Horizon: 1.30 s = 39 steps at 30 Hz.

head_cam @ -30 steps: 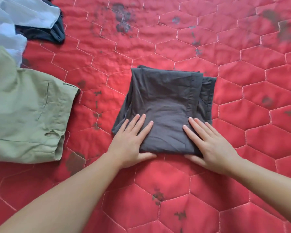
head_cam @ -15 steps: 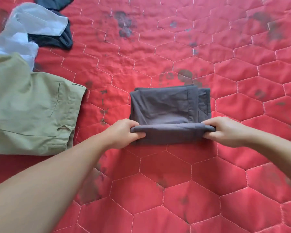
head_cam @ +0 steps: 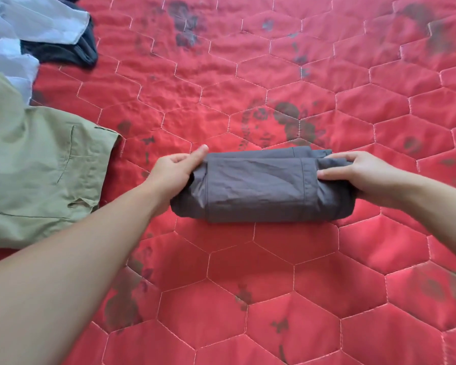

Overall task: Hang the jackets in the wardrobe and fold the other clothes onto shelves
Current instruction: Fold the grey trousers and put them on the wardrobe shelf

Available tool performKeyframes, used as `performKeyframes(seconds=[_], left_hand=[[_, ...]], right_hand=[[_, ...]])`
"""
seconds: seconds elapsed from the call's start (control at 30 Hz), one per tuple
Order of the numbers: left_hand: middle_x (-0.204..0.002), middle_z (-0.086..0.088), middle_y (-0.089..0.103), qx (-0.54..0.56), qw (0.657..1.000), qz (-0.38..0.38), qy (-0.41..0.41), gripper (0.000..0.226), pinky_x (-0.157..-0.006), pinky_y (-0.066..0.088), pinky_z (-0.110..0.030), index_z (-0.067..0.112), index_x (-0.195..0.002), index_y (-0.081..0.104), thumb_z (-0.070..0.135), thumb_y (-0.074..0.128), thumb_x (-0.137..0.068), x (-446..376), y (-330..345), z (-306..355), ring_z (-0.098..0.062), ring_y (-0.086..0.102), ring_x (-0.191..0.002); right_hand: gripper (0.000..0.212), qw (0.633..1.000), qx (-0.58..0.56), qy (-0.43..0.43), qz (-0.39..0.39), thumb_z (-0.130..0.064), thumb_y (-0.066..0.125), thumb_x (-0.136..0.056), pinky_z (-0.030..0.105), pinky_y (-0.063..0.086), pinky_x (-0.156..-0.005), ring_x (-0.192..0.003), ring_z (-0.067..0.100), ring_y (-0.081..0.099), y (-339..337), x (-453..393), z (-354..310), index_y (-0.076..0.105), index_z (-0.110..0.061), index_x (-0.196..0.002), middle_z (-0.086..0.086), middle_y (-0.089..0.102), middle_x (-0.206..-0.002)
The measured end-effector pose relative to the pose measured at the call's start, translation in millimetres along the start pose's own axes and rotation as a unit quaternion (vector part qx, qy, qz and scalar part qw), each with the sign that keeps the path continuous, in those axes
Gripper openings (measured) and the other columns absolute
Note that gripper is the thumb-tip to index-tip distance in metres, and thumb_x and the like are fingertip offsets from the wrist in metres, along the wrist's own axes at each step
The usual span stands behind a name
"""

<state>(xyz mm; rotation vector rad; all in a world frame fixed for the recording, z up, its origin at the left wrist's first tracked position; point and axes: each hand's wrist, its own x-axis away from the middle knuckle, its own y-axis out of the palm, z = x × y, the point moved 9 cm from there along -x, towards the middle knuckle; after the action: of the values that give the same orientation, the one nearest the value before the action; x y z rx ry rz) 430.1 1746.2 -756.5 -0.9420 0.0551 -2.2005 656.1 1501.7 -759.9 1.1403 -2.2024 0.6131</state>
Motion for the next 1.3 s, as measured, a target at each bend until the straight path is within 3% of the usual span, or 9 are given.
performKeyframes(seconds=[0.13,0.23,0.33,0.47,0.77,0.87,0.97,1.07,1.3], left_hand=[[-0.096,0.009,0.069,-0.188,0.93,0.196,0.248,0.025,-0.087,0.047,-0.034,0.024,-0.099,0.067,0.046,0.058,-0.089,21,-17,55,-0.014,0.064,-0.095],[-0.124,0.004,0.064,-0.347,0.829,0.139,0.417,0.043,-0.103,0.039,-0.046,0.028,-0.121,0.063,0.049,0.045,-0.089,53,41,77,-0.022,0.056,-0.12],[-0.157,0.003,0.031,-0.505,0.793,0.019,0.341,0.068,-0.117,0.007,-0.055,0.041,-0.147,0.033,0.068,0.019,-0.086,47,100,47,-0.027,0.022,-0.147],[-0.164,0.008,-0.004,-0.541,0.794,0.02,0.277,0.075,-0.117,-0.008,-0.055,0.048,-0.15,-0.005,0.075,0.0,-0.08,21,109,28,-0.028,-0.004,-0.15],[-0.164,0.004,-0.007,-0.551,0.797,0.055,0.241,0.078,-0.117,-0.005,-0.058,0.047,-0.149,-0.011,0.078,-0.002,-0.078,-21,110,19,-0.028,-0.008,-0.15],[-0.164,0.004,-0.008,-0.55,0.798,0.05,0.241,0.078,-0.117,-0.005,-0.058,0.047,-0.149,-0.012,0.078,-0.002,-0.078,-23,111,20,-0.028,-0.009,-0.15],[-0.163,0.004,-0.012,-0.55,0.798,0.048,0.242,0.078,-0.117,-0.007,-0.057,0.047,-0.148,-0.016,0.077,-0.006,-0.077,-22,111,20,-0.027,-0.011,-0.149],[-0.163,0.003,-0.013,-0.551,0.795,0.046,0.248,0.077,-0.117,-0.007,-0.057,0.045,-0.149,-0.016,0.075,-0.004,-0.078,-22,111,20,-0.027,-0.011,-0.149],[-0.163,-0.006,-0.012,-0.547,0.791,0.063,0.267,0.084,-0.117,-0.013,-0.054,0.03,-0.154,-0.008,0.073,0.003,-0.082,-9,109,20,-0.026,-0.014,-0.149]], right_hand=[[0.023,0.996,-0.003,-0.058,0.062,-0.008,0.076,-0.078,0.043,0.05,-0.098,-0.101,0.021,0.069,-6,-10,-19,0.073,-0.018,-0.098,0.005,0.074,-0.102],[0.013,0.986,0.068,-0.109,0.108,-0.018,0.076,-0.081,0.037,0.052,-0.093,-0.097,0.015,0.069,-8,-14,-37,0.075,-0.023,-0.092,-0.001,0.075,-0.097],[0.011,0.968,0.118,-0.148,0.165,-0.02,0.075,-0.083,0.024,0.049,-0.081,-0.083,0.007,0.062,-9,-17,-49,0.069,-0.028,-0.079,-0.009,0.07,-0.085],[0.006,0.923,0.195,-0.215,0.251,-0.024,0.073,-0.083,0.023,0.044,-0.077,-0.084,0.01,0.06,-8,-16,-65,0.068,-0.028,-0.087,-0.005,0.067,-0.084],[0.04,0.858,0.381,-0.161,0.305,-0.049,0.059,-0.088,0.044,0.044,-0.079,-0.101,0.04,0.058,-2,-57,-69,0.05,-0.023,-0.117,0.01,0.062,-0.113],[0.048,0.771,0.451,-0.284,0.348,-0.033,0.064,-0.085,0.048,0.039,-0.092,-0.111,0.036,0.051,18,-37,-97,0.052,-0.021,-0.129,0.012,0.052,-0.125],[0.041,0.697,0.497,-0.462,0.232,-0.025,0.052,-0.089,0.047,0.027,-0.11,-0.128,0.029,0.048,78,-13,-94,0.06,-0.018,-0.129,0.007,0.053,-0.139],[0.058,0.707,0.563,-0.412,0.116,-0.045,0.038,-0.095,0.045,0.017,-0.119,-0.144,0.023,0.031,90,-21,-45,0.045,-0.015,-0.144,0.004,0.039,-0.153],[0.104,0.675,0.641,-0.358,0.076,-0.081,0.036,-0.078,0.048,0.012,-0.12,-0.15,0.026,0.009,72,-25,-23,0.024,-0.009,-0.153,0.01,0.014,-0.161]])
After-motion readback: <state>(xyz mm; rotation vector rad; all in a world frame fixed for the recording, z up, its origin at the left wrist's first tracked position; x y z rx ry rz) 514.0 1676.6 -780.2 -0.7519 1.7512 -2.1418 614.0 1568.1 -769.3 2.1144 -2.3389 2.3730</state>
